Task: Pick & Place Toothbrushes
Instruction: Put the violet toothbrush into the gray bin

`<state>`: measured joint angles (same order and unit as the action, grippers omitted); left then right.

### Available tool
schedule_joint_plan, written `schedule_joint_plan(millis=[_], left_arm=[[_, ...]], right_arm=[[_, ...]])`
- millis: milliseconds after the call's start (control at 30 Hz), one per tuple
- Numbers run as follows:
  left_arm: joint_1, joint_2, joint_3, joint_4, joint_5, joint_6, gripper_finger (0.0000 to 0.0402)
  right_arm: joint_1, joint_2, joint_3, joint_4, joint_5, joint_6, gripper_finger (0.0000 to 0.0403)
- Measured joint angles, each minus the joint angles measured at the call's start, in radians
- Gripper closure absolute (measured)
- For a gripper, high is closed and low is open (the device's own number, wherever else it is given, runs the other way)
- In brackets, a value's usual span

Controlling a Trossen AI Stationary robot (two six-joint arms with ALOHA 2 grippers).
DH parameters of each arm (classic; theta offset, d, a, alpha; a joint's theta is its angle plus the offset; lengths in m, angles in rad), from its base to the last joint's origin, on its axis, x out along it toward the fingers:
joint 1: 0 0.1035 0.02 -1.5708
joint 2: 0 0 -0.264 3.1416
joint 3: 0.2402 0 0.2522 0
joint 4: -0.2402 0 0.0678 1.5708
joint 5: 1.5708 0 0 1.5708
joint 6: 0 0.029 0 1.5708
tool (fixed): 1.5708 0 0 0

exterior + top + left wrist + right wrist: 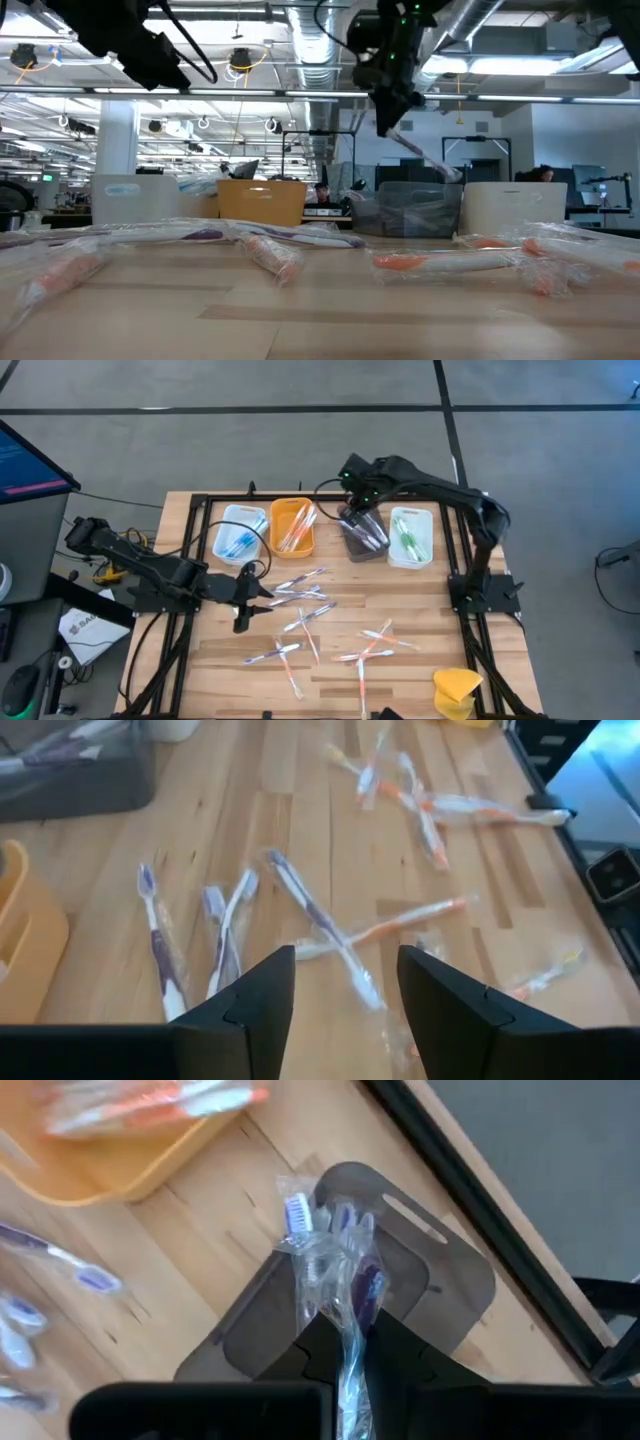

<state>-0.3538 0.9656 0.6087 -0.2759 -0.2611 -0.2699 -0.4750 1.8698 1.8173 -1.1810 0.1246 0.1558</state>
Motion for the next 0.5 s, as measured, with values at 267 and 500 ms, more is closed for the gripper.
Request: schedule_joint_plan(millis=[267,500], left_arm=[[-0.001,-0.015,0.000,-0.034,0.012,-0.001,0.0230],[-0.001,-0.016,0.000,-0.040,0.014,0.000,0.0233]], right_arm=[[-0.011,0.084,0.016,0.042,-0.016,-0.048,0.0384],[-0.024,0.098,-0.008,0.070,-0.024,-0.062,0.0384]])
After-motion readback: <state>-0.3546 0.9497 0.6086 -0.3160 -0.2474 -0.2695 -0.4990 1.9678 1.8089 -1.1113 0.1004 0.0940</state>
